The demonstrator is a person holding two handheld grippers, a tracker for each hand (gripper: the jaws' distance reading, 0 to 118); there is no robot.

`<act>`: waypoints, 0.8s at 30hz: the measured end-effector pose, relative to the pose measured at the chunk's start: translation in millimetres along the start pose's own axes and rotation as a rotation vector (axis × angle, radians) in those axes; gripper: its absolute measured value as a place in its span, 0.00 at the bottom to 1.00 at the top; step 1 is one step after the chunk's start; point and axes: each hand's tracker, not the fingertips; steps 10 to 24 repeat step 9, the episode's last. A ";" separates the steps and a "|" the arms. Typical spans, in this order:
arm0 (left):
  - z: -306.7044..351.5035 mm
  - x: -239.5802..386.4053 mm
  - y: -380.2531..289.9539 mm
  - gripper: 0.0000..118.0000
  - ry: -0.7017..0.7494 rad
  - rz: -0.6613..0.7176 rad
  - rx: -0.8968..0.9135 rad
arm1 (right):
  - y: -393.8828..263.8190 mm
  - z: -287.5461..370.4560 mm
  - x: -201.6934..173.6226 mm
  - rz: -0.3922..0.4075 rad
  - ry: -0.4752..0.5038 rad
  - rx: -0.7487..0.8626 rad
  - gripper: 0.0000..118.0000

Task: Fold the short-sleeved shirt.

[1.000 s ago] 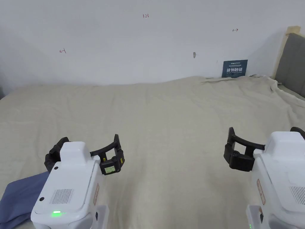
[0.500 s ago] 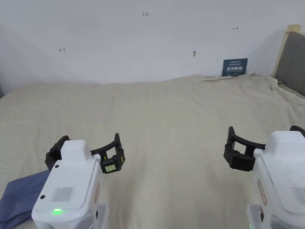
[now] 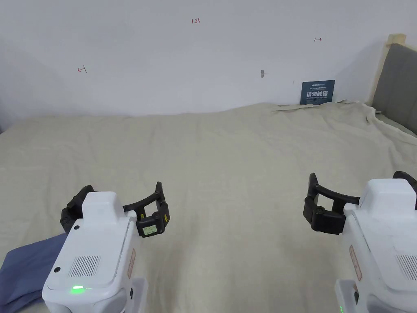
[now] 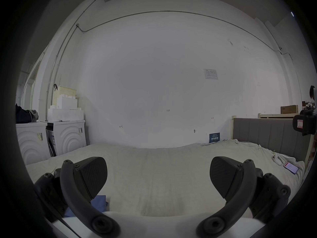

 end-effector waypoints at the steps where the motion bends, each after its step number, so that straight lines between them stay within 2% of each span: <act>1: 0.0 0.4 -0.2 1.00 0.001 -0.002 0.002 | 0.2 0.0 0.2 -0.001 0.000 0.000 1.00; 24: -1.2 1.1 -0.2 1.00 0.000 0.001 0.000 | 2.7 -1.2 1.3 -0.006 -0.001 0.003 1.00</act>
